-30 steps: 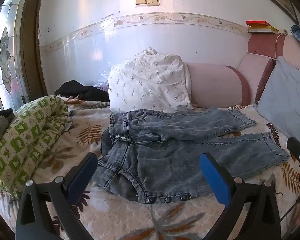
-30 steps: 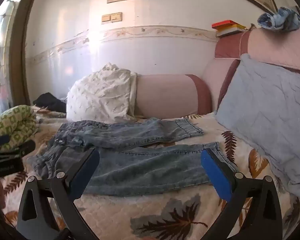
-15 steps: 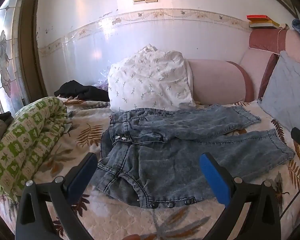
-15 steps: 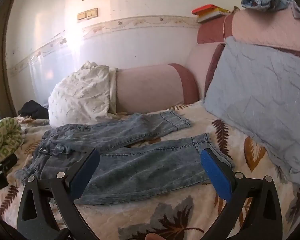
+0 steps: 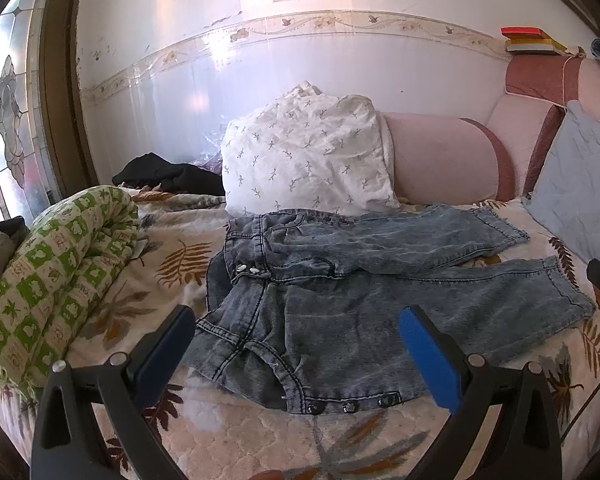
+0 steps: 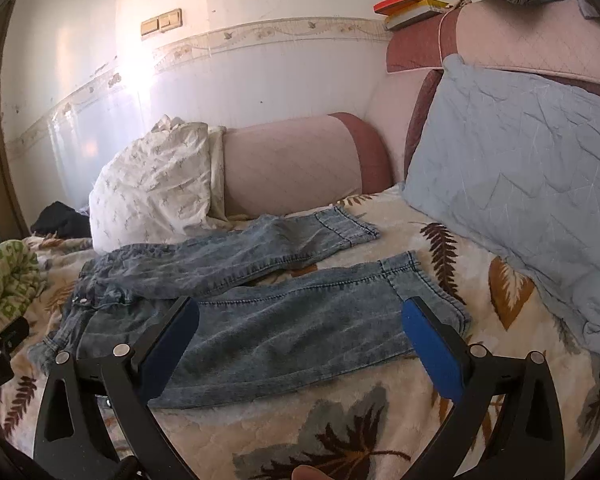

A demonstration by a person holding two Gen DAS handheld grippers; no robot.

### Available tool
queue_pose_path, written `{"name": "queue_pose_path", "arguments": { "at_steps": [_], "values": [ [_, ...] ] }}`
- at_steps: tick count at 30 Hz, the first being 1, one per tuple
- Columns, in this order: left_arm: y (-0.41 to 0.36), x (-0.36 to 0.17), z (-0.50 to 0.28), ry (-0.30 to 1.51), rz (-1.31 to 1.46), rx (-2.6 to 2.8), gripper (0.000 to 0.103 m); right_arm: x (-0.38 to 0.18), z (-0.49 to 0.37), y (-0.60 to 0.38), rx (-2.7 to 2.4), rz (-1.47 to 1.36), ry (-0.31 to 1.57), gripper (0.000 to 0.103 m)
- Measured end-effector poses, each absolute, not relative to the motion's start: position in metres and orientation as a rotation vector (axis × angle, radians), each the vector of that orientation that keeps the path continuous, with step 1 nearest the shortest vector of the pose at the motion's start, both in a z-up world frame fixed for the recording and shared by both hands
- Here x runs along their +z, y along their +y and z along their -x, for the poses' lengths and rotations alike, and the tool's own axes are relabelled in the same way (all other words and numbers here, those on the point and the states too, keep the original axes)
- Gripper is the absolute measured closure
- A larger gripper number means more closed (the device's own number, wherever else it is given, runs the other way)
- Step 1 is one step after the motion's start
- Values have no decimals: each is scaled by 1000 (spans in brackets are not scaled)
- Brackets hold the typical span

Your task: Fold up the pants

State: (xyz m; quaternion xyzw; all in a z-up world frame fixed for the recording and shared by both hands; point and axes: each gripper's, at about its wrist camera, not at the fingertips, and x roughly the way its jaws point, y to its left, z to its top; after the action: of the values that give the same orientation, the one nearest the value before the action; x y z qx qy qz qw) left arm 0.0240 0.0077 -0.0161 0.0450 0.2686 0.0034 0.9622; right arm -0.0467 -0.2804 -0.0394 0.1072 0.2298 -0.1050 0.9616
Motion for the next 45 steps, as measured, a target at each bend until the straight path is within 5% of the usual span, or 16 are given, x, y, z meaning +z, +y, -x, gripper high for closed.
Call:
{"name": "queue_pose_path", "arguments": {
  "at_steps": [45],
  "values": [
    [14, -20, -29, 567, -86, 47, 0, -43, 44, -281, -220, -215, 477, 1]
  ]
}}
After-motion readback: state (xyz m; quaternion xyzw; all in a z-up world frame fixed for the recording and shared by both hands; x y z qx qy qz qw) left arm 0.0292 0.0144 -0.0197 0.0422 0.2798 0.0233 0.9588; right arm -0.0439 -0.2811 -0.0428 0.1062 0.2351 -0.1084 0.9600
